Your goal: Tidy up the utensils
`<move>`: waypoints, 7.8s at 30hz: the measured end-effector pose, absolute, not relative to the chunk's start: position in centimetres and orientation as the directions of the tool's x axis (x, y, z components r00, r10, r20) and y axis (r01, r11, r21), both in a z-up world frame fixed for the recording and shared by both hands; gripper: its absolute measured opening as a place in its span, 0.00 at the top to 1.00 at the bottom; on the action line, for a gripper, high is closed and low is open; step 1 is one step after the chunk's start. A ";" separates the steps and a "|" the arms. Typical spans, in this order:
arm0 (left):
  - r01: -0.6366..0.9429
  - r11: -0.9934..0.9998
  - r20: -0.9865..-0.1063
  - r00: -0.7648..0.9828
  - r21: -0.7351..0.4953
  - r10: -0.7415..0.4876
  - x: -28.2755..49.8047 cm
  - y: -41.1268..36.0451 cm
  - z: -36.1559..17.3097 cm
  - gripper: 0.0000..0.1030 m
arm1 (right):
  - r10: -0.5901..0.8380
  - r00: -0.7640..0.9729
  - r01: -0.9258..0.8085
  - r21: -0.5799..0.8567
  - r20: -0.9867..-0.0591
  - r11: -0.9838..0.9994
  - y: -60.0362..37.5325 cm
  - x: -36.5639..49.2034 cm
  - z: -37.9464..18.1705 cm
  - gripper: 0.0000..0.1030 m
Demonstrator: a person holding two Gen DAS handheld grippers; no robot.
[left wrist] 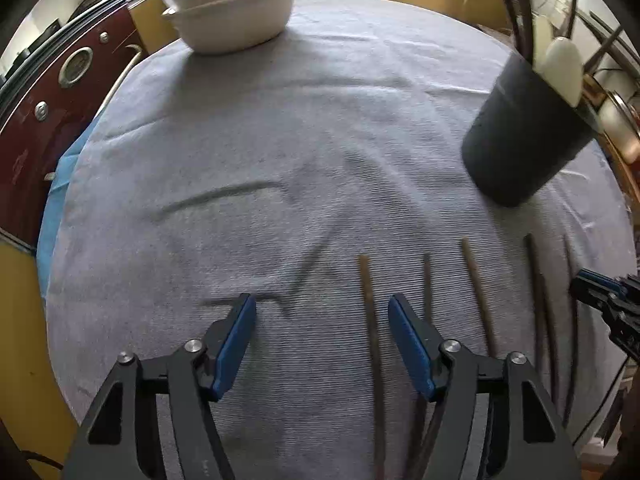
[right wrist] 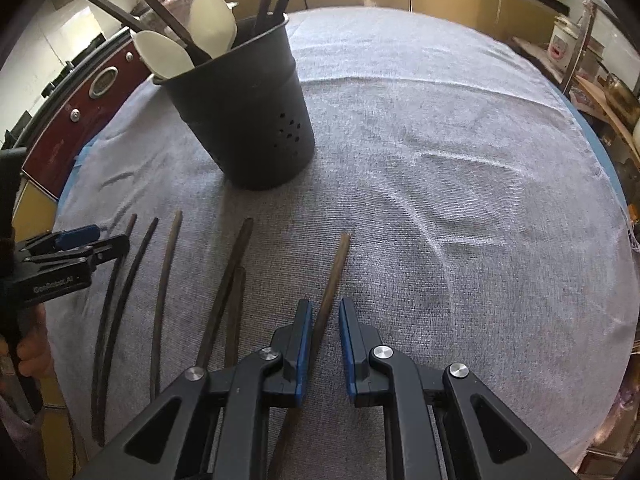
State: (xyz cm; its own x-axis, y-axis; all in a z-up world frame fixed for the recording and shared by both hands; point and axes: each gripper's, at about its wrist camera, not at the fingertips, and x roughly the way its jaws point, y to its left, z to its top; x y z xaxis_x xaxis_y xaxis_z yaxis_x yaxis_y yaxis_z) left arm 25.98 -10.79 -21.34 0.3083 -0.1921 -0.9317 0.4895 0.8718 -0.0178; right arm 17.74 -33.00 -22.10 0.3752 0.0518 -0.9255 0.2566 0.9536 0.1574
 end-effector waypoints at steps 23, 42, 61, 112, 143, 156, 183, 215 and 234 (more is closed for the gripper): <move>0.439 0.886 -0.946 0.196 -0.150 -0.257 29.6 -13.9 -21.1 0.95 | 0.025 0.326 0.223 0.103 -0.945 0.969 -29.5 20.6 -21.0 0.94; 0.553 0.824 -0.737 0.504 -0.124 -0.450 19.3 -11.5 -4.5 0.95 | 0.047 0.725 0.097 0.168 -0.688 0.981 -30.6 11.1 -6.2 0.94; 0.593 0.792 -0.503 0.644 -0.148 -0.577 21.6 -15.7 8.4 0.95 | -0.012 0.899 0.107 0.191 -0.438 0.976 -30.9 14.3 5.7 0.94; 0.317 0.948 -0.689 0.678 -0.043 -0.257 9.2 -4.5 -8.7 0.36 | 0.061 0.785 0.196 0.341 -0.617 0.919 -32.0 1.5 -8.4 0.51; 0.263 0.965 -0.715 0.677 0.010 -0.177 5.3 -0.3 -10.4 0.35 | 0.139 0.738 0.141 0.352 -0.661 0.925 -28.8 -0.8 -9.7 0.50; 0.271 0.962 -0.729 0.664 0.030 -0.165 5.8 -1.1 -11.2 0.35 | 0.180 0.713 0.107 0.359 -0.678 0.927 -27.4 0.8 -10.8 0.50; 0.293 0.955 -0.826 0.547 0.037 -0.136 10.7 -3.4 -16.6 0.35 | 0.227 0.556 0.125 0.350 -0.800 0.928 -26.6 7.0 -17.6 0.53; 0.378 0.926 -0.907 0.392 0.003 -0.157 16.7 -8.5 -21.6 0.35 | 0.042 0.443 0.093 0.093 -0.896 0.991 -24.3 12.4 -21.7 0.63; 0.406 0.914 -0.937 0.312 -0.017 -0.157 26.4 -14.2 -21.6 0.35 | -0.035 0.337 0.152 0.018 -0.941 0.988 -25.8 20.4 -21.2 0.87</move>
State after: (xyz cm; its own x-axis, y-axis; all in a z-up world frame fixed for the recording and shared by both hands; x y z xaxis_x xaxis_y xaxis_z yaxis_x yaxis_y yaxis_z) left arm 26.40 -14.20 -21.59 0.3120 -0.1565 -0.9371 0.4062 0.9136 -0.0174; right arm 20.38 -25.76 -21.20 0.3369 -0.0347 -0.9409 0.1520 0.9882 0.0180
